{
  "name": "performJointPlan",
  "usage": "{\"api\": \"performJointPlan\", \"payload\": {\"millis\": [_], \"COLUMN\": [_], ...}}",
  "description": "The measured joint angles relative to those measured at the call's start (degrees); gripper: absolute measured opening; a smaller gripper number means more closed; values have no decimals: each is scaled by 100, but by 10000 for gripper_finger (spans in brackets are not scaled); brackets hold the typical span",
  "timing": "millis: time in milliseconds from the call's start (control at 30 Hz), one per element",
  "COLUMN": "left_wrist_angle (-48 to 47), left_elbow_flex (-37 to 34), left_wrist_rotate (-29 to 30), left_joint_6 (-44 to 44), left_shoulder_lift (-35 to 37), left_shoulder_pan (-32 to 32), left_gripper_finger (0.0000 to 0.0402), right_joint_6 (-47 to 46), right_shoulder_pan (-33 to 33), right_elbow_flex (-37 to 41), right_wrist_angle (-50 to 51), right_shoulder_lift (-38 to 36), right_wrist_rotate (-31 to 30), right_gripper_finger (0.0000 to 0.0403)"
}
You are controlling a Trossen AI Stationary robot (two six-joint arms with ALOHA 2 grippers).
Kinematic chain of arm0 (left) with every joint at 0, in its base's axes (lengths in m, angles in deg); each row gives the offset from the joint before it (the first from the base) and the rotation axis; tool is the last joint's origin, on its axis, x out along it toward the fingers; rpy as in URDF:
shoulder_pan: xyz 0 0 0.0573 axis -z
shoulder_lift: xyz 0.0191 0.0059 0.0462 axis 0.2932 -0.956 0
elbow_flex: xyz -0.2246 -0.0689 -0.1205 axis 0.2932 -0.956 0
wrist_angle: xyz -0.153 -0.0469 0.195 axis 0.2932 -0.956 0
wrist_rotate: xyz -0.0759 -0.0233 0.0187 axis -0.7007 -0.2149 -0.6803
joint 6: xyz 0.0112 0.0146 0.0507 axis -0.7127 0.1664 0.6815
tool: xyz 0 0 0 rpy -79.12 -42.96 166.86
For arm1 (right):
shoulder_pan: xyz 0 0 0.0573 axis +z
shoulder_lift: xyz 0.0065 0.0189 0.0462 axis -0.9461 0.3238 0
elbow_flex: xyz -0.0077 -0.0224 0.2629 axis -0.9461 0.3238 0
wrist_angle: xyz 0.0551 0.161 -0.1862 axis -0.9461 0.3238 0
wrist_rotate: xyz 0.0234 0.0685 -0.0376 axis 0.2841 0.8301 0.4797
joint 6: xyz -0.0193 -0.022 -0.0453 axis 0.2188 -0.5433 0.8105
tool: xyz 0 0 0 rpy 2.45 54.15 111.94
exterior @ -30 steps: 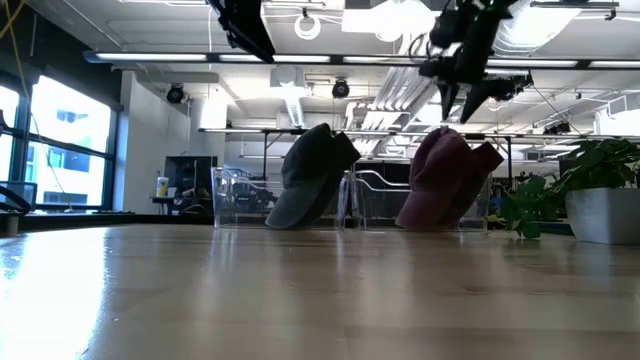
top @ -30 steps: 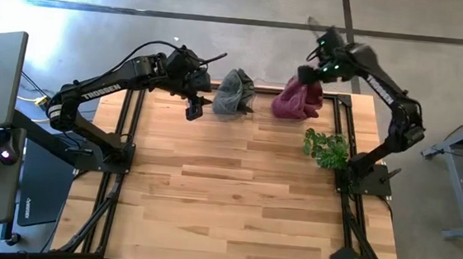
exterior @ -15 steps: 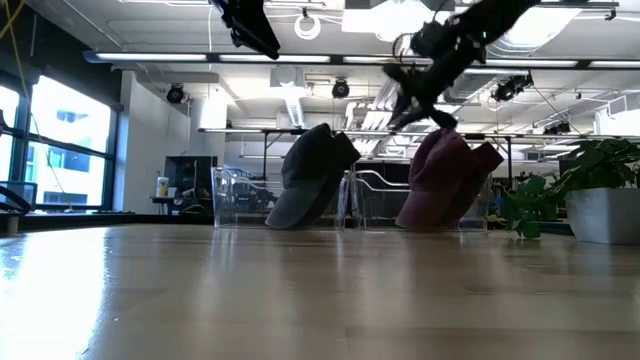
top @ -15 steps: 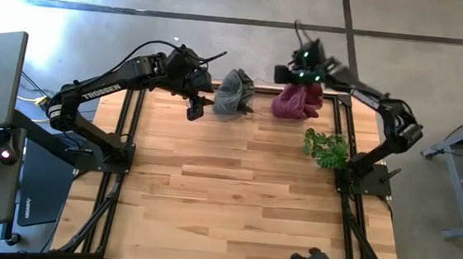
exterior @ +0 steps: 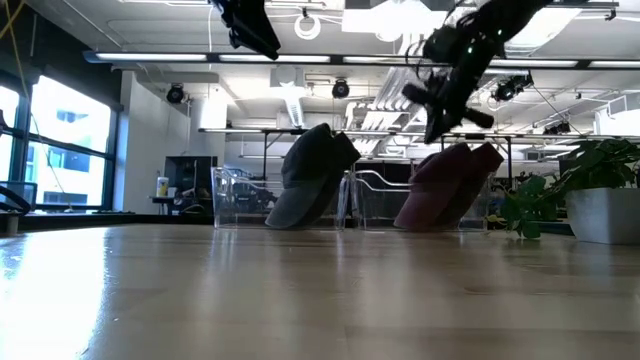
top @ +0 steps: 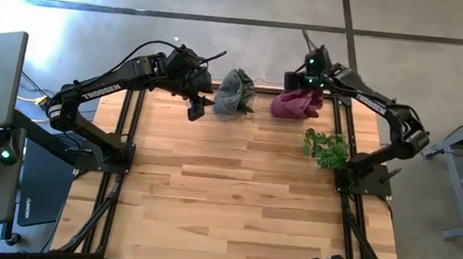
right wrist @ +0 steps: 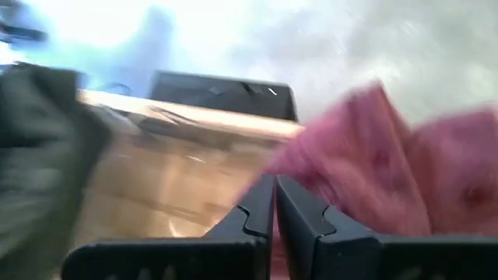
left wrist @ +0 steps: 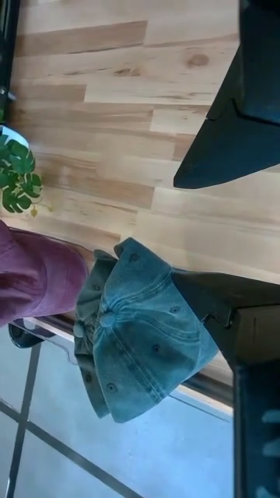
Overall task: Pick & Place hat
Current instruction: Put the red cap into the right transparent bin
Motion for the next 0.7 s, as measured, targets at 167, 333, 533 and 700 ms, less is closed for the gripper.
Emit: {"api": "performJointPlan", "payload": {"millis": [167,333,533,700], "left_wrist_angle": [1,14,32,77], "left_elbow_flex": [0,0,0,0], "left_wrist_rotate": [-4,-5,-10,-454], "left_joint_6": [-43,-66,-66,-198], "left_shoulder_lift": [0,0,0,0], "left_shoulder_pan": [0,0,0,-4], "left_gripper_finger": [179,179,179,179], "right_joint_6": [214,343,499,589], "right_shoulder_pan": [11,254,457,443], "right_elbow_flex": [-351,-123,316,269], "right_wrist_angle": [204,629,1412,1638], "right_shoulder_lift": [-368,-373,-249,-470], "right_wrist_rotate": [973,2026,627,-30], "right_gripper_finger": [2,3,4,2]}}
